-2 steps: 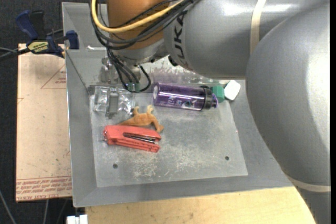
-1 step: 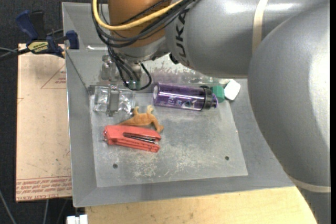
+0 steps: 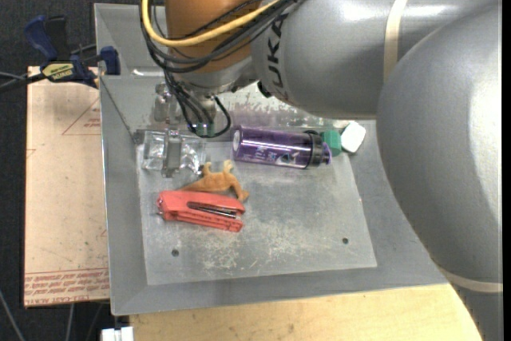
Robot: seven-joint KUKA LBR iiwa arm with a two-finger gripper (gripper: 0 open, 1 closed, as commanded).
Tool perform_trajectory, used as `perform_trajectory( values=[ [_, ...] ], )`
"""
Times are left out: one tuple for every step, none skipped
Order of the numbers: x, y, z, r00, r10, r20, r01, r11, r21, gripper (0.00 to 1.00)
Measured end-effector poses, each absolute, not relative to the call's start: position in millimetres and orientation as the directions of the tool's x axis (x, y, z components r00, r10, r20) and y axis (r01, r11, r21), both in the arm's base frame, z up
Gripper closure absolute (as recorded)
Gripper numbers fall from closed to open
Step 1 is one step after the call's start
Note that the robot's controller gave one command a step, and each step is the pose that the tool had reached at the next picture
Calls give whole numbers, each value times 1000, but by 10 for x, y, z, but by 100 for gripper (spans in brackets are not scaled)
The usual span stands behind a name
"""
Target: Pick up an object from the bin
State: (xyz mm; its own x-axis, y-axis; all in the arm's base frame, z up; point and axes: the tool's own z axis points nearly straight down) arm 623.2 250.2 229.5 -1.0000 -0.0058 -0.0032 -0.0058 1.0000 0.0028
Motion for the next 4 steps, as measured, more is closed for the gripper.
perform_trajectory(
  values=[
    [6138,2420,1871,-970,-243,2,-243,970,0,0],
    [6139,2187,1731,-926,-377,-5,-377,926,2,0],
    [6203,2029,1592,-987,-160,-3,-160,987,2,0],
    [6086,1830,1650,-961,-277,-2,-277,961,1,0]
  ],
)
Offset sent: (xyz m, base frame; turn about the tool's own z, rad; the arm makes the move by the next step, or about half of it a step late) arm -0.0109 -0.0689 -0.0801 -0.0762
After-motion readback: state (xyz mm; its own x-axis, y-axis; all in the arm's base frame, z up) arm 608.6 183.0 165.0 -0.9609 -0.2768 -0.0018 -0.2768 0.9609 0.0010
